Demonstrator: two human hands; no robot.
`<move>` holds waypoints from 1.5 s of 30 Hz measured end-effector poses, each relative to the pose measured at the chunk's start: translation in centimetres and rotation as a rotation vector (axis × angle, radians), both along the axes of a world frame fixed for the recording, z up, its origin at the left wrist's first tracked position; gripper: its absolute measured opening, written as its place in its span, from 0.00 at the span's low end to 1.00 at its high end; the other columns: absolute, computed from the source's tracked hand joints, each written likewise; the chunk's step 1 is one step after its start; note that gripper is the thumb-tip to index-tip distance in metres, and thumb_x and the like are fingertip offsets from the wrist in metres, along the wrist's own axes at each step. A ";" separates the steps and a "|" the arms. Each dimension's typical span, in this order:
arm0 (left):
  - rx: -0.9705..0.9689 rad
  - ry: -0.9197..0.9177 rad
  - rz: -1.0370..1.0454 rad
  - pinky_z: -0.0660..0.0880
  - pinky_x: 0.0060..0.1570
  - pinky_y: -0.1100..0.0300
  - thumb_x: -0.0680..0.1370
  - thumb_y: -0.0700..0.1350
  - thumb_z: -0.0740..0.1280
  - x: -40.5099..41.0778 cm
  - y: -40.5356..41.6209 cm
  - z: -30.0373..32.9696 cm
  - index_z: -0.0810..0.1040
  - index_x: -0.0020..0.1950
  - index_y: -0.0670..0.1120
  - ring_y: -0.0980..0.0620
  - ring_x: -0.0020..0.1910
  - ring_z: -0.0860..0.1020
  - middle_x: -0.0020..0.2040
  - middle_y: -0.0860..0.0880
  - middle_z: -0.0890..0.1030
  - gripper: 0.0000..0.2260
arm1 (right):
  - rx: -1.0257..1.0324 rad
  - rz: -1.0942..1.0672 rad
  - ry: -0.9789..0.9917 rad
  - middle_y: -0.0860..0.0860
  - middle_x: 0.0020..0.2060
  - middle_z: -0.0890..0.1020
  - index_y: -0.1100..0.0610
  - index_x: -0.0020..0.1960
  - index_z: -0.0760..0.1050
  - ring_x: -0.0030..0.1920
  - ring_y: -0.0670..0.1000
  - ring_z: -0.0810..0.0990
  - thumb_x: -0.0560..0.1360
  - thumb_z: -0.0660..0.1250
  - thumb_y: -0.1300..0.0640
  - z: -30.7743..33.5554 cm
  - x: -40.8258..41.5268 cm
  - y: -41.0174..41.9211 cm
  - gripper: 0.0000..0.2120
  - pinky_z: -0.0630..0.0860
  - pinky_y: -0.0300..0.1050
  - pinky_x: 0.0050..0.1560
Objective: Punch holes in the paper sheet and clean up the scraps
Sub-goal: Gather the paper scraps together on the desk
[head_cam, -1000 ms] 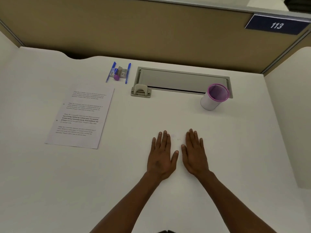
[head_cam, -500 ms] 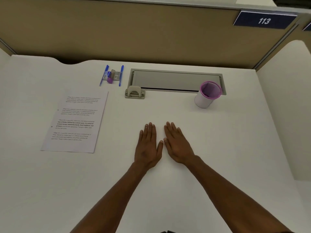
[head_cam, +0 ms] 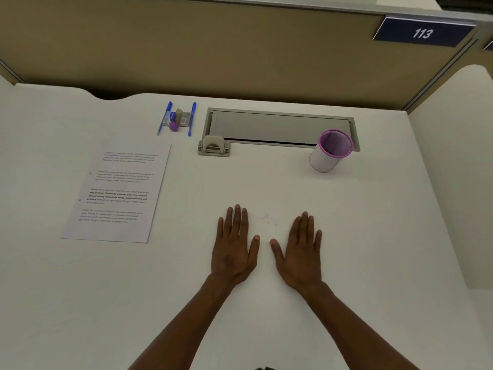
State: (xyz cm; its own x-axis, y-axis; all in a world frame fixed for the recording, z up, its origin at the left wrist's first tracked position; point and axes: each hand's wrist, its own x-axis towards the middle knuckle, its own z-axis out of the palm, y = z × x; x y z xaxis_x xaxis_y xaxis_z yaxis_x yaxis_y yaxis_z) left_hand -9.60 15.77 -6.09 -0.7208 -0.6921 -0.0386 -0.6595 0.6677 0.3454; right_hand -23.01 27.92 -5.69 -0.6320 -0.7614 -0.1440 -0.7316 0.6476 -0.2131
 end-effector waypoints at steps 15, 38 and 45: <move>0.024 -0.003 -0.094 0.46 0.78 0.48 0.82 0.60 0.45 0.7 0.6 0.4 0.39 0.80 0.46 0.51 0.79 0.40 0.81 0.50 0.44 0.31 | 0.015 0.027 0.019 0.57 0.79 0.41 0.62 0.79 0.39 0.79 0.56 0.37 0.78 0.44 0.31 -0.3 0.4 -2.0 0.43 0.44 0.62 0.77; -0.008 -0.014 0.085 0.50 0.78 0.48 0.82 0.58 0.49 2.2 0.6 -0.5 0.44 0.80 0.46 0.48 0.80 0.43 0.81 0.47 0.45 0.31 | -0.306 0.098 -0.231 0.49 0.80 0.48 0.54 0.80 0.42 0.79 0.44 0.45 0.82 0.51 0.41 1.1 -3.0 -1.9 0.34 0.47 0.45 0.79; 0.004 -0.012 0.072 0.51 0.78 0.47 0.82 0.58 0.47 2.5 0.7 -0.6 0.45 0.80 0.46 0.48 0.80 0.42 0.81 0.46 0.45 0.30 | -0.141 0.193 -0.132 0.56 0.80 0.43 0.61 0.79 0.41 0.79 0.51 0.39 0.81 0.47 0.42 0.0 0.5 -2.4 0.36 0.42 0.50 0.79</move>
State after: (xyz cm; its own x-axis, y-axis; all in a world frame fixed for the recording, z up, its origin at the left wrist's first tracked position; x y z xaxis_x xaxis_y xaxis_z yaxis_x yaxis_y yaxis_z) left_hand -7.14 16.44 -6.72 -0.6689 -0.7417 -0.0500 -0.7098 0.6172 0.3395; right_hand -22.53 25.54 -5.70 -0.4560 -0.8844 -0.0993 -0.7987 0.4559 -0.3927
